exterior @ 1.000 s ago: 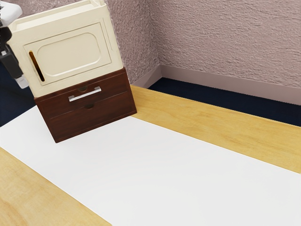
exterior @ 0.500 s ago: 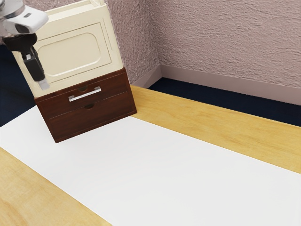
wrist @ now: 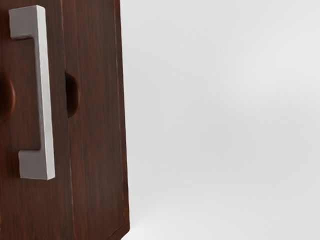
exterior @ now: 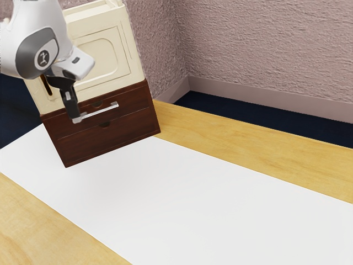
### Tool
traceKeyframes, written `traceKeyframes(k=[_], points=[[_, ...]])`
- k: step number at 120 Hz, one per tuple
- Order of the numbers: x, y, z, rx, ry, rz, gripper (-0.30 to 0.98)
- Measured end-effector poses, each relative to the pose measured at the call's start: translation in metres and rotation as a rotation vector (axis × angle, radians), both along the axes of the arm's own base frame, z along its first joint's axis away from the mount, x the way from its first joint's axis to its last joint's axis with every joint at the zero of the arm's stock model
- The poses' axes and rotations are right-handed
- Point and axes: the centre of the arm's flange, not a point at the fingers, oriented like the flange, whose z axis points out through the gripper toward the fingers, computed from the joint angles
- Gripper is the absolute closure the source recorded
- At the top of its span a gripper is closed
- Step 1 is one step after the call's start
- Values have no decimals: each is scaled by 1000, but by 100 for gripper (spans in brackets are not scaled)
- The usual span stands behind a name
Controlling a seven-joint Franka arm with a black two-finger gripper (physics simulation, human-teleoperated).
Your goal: Pull the drawer handle with one arm to open the drawer
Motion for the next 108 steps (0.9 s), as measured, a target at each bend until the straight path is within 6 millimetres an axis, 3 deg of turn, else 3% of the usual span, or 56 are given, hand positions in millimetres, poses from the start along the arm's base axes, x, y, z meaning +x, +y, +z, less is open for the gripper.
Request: traceKeyframes(k=[22,48,70,108], points=[[29,-7,-32,33,-2,-27,0],[41,2,-45,58,-41,-29,0],[54,13,-74,70,-24,-20,0],[70,25,-87,97,-41,-14,0]])
